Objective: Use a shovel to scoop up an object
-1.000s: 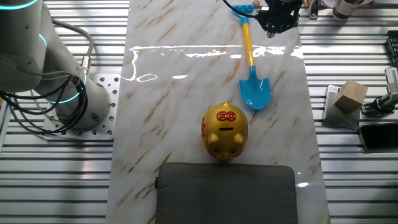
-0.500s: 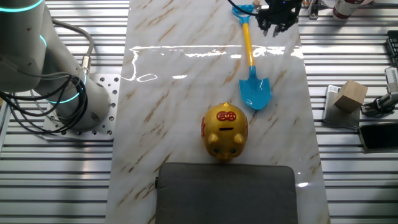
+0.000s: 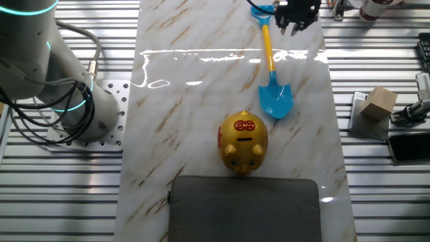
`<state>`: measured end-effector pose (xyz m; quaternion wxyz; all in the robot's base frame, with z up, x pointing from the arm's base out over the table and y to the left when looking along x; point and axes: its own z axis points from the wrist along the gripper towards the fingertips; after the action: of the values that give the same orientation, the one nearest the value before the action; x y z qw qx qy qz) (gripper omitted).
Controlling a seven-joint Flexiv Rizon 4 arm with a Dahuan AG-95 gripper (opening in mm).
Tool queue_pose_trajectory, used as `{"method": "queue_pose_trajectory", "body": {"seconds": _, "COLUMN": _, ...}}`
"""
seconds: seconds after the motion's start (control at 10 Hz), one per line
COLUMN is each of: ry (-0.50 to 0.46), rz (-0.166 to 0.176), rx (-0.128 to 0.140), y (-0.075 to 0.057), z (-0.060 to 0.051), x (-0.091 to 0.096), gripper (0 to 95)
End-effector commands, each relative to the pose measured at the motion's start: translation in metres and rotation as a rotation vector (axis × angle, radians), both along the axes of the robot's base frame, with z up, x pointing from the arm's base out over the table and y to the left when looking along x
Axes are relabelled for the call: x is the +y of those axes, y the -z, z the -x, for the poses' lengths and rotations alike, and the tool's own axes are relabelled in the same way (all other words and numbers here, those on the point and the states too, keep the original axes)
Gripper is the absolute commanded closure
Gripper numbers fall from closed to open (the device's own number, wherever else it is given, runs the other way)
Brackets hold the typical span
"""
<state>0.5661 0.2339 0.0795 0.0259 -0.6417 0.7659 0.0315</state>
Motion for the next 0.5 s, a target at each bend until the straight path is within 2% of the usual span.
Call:
{"method": "queue_pose_trajectory", "body": {"seconds": 0.1, "ry": 0.006, "rz": 0.003, "rx": -0.001, "y": 0.004, "z": 0.004, "x": 0.005, "gripper": 76.0}}
{"method": "queue_pose_trajectory", "body": {"seconds": 0.2, "ry": 0.005, "rz": 0.007, "rx": -0.002, "y": 0.007, "z": 0.009, "x": 0.007, "gripper": 57.0}}
{"method": "queue_pose_trajectory", "body": {"seconds": 0.5, "ry": -0.006, "rz": 0.006, "rx": -0.005, "y": 0.020, "z": 0.022, "x": 0.007, "gripper": 57.0}}
